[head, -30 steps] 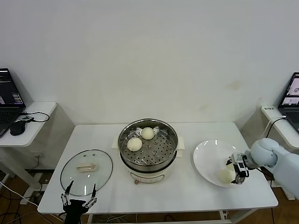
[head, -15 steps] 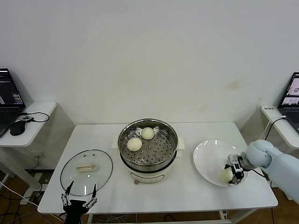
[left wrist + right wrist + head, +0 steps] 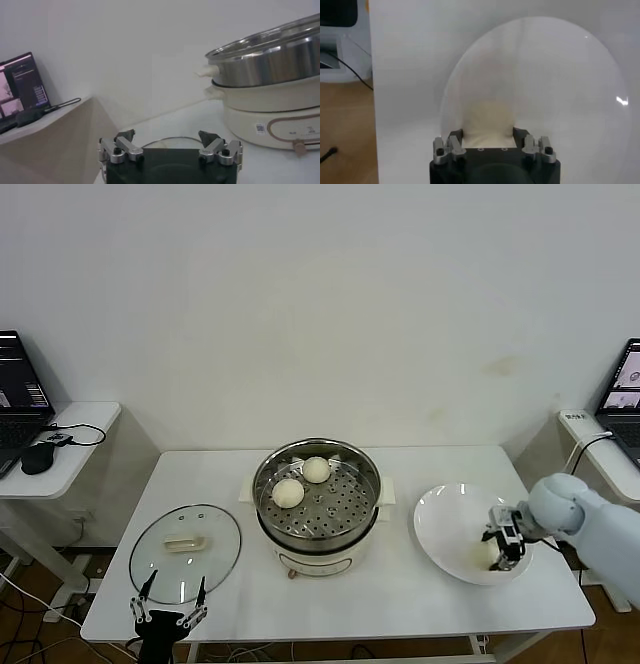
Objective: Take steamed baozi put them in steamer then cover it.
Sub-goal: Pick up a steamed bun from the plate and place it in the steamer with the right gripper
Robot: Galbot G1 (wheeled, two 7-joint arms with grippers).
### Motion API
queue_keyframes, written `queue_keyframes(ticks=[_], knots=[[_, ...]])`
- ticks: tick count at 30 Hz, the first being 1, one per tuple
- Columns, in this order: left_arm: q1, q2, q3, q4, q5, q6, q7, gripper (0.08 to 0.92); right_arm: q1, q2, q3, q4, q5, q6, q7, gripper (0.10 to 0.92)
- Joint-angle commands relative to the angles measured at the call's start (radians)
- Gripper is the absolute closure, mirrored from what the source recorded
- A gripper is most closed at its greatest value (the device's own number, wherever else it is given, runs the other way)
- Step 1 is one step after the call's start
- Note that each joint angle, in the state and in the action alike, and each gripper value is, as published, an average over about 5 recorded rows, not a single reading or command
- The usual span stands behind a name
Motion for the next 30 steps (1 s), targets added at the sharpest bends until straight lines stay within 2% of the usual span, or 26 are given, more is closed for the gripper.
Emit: queue_keyframes(ticks=[1, 6, 13, 23, 30], knots=[[0.0, 0.001, 0.001, -0.002, -0.001, 0.0, 0.0, 0.177, 0.241, -0.017, -0.111, 0.008, 0.078, 0.0, -0.03, 0.397], [0.001, 0.004, 0.001, -0.002, -0.001, -0.001, 0.0, 0.177, 0.529, 0.042, -0.283, -0.006, 0.175, -0.009, -0.034, 0.397], [0.004, 0.005, -0.008, -0.003, -0.005, -0.004, -0.002, 0.177, 0.803, 0.244, -0.449, -0.028, 0.296, -0.032, -0.001, 0.397], [0.007, 0.004, -0.029, -0.004, -0.013, -0.003, -0.001, 0.177, 0.839, 0.496, -0.549, -0.01, 0.383, -0.018, 0.073, 0.394], [0.014, 0.0, -0.045, -0.012, -0.019, -0.003, -0.001, 0.177, 0.756, 0.608, -0.594, -0.044, 0.378, 0.116, 0.095, 0.39]])
